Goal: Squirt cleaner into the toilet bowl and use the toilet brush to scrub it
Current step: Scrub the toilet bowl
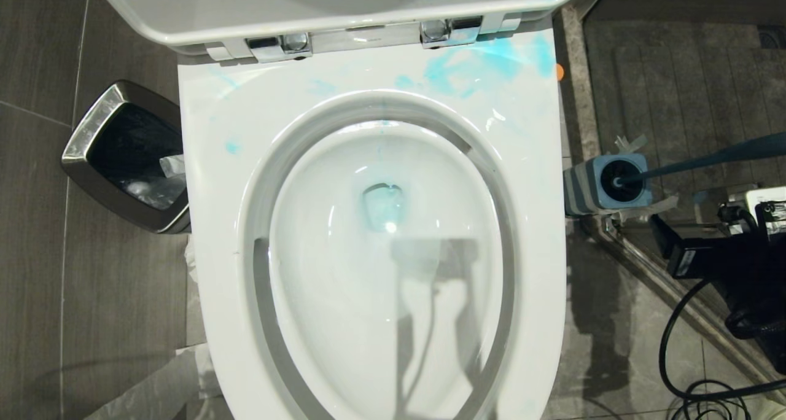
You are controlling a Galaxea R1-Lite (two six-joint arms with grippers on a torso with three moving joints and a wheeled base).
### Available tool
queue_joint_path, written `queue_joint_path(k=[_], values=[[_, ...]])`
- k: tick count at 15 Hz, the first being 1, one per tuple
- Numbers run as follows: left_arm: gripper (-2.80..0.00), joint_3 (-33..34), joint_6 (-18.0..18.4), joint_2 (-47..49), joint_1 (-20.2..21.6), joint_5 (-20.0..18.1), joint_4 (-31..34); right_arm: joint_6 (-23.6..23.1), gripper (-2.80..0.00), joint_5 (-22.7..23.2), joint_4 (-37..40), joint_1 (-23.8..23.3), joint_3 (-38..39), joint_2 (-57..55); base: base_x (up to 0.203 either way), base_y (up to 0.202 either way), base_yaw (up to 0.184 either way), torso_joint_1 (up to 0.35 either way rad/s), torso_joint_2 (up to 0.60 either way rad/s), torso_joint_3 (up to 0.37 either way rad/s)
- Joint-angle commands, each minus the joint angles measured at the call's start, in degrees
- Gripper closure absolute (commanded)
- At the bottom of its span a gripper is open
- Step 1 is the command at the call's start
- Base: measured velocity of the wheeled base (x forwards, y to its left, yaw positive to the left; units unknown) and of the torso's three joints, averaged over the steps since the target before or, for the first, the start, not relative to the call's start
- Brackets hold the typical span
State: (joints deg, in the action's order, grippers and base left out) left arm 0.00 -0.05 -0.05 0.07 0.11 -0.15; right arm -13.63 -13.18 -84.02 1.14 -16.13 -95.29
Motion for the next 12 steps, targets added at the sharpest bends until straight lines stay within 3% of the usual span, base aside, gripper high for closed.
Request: queue_joint_path(k=[1,2,5,12], values=[[0.00,0.0,0.0,0.0,0.0,0.0,0.0,-1.2,-2.80,0.0,-0.8,-1.9,-4.7,-4.5,0.000,0.000,0.000,0.000,0.00,0.000],[0.00,0.0,0.0,0.0,0.0,0.0,0.0,-1.9,-2.80,0.4,-0.9,-2.8,-6.9,-5.8,0.000,0.000,0.000,0.000,0.00,0.000],[0.00,0.0,0.0,0.0,0.0,0.0,0.0,-4.3,-2.80,8.6,-1.1,-5.3,-10.0,-7.8,0.000,0.000,0.000,0.000,0.00,0.000],[0.00,0.0,0.0,0.0,0.0,0.1,0.0,-7.0,-2.80,11.2,-1.7,-5.4,-21.1,-10.4,0.000,0.000,0.000,0.000,0.00,0.000]])
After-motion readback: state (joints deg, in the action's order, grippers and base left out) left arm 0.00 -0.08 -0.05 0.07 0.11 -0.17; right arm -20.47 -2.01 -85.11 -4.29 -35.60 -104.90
